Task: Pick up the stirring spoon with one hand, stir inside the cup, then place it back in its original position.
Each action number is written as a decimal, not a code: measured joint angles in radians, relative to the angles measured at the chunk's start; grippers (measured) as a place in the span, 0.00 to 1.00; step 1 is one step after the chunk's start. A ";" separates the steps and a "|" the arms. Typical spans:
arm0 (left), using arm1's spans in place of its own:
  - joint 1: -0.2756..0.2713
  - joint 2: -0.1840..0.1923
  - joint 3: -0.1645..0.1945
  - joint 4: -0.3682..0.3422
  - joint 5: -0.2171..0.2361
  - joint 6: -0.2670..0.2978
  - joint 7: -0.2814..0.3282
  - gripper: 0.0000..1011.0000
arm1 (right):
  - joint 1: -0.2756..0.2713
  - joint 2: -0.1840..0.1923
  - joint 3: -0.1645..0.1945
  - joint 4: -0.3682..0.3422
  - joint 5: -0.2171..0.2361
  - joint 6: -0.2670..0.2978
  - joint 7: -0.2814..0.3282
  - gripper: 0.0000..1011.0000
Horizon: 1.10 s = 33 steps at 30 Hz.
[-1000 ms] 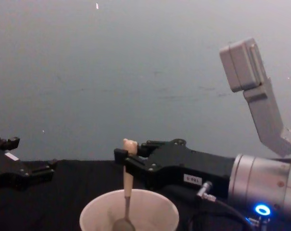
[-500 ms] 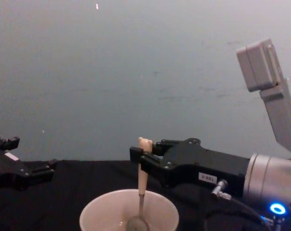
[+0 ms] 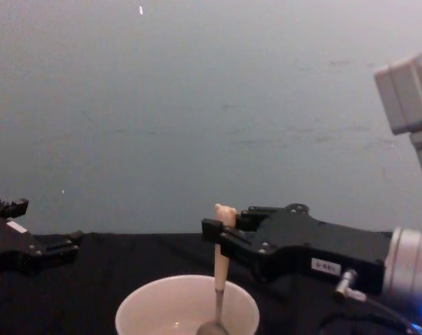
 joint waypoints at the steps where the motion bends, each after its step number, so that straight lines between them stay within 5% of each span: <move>1: 0.000 0.000 0.000 0.000 0.000 0.000 0.000 0.99 | -0.004 0.004 0.000 -0.006 0.001 0.000 0.003 0.21; 13: 0.000 0.000 0.000 0.000 0.000 0.000 0.000 0.99 | -0.041 0.027 -0.024 -0.076 0.028 0.009 0.036 0.21; 22: 0.000 0.000 0.000 0.000 0.000 0.000 0.000 0.99 | 0.000 -0.031 -0.051 -0.028 0.008 0.004 0.005 0.21; 33: 0.000 0.000 0.000 0.000 0.000 0.000 0.000 0.99 | 0.053 -0.082 -0.043 0.064 -0.032 -0.012 -0.038 0.21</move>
